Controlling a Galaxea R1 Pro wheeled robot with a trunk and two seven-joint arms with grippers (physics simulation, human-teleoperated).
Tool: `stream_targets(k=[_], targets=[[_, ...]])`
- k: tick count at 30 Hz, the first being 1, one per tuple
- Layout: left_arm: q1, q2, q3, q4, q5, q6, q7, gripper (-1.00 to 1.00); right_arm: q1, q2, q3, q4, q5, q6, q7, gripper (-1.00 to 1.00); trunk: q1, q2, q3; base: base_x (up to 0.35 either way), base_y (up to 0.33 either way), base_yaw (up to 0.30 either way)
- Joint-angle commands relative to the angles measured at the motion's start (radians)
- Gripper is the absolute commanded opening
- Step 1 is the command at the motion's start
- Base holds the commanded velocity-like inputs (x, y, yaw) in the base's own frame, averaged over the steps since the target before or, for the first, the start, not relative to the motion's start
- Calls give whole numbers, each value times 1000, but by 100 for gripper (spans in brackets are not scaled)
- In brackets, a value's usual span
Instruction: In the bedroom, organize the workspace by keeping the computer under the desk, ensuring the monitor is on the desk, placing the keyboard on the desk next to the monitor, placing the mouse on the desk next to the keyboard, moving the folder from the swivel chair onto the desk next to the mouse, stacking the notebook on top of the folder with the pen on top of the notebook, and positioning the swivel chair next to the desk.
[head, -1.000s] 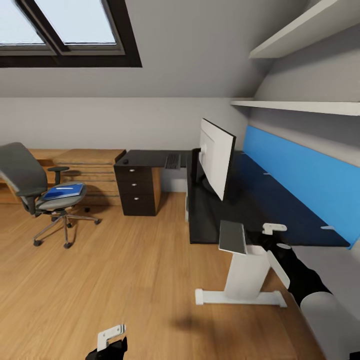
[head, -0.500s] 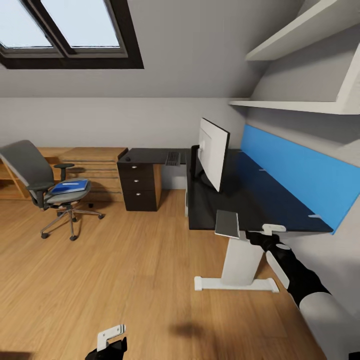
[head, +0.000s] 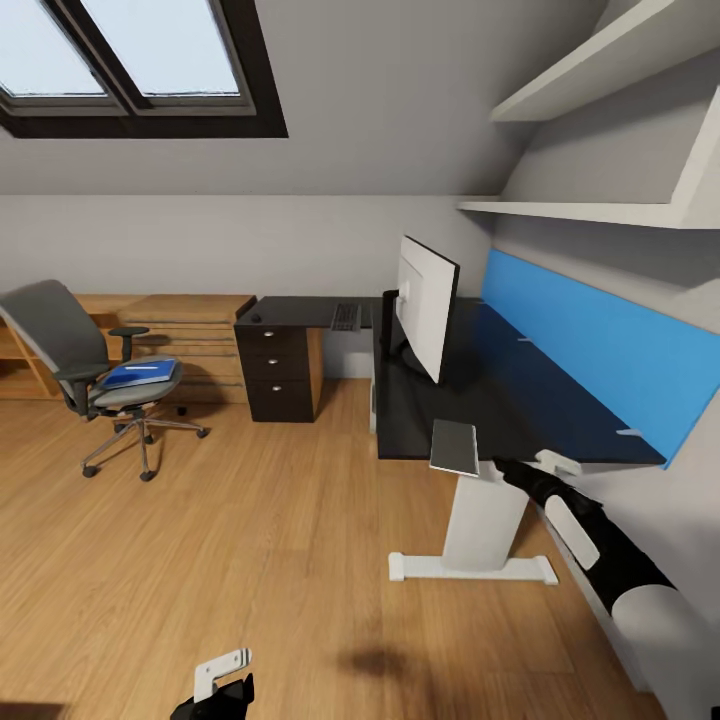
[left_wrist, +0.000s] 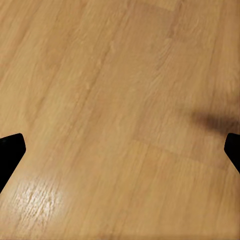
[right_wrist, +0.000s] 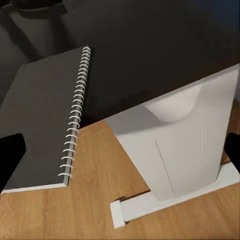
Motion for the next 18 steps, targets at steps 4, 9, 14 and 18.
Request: stream_targets(k=[4, 9, 14, 18], targets=[[-1, 1, -5, -2, 5, 4, 9, 100, 0, -20, 6, -1, -103, 2, 34, 100, 0, -1, -1, 0, 0, 0], [-1, 1, -6, -2, 5, 4, 8, 100, 2, -38, 5, 0, -194, 3, 93, 100, 0, -1, -1, 0, 0, 0], [-1, 0, -7, -2, 5, 4, 9, 100, 9, -53, 5, 9, -323, 3, 185, 100, 0, -1, -1, 0, 0, 0], [-1, 0, -8, -2, 5, 4, 10, 100, 14, -62, 5, 32, -387, 2, 237, 100, 0, -1, -1, 0, 0, 0]])
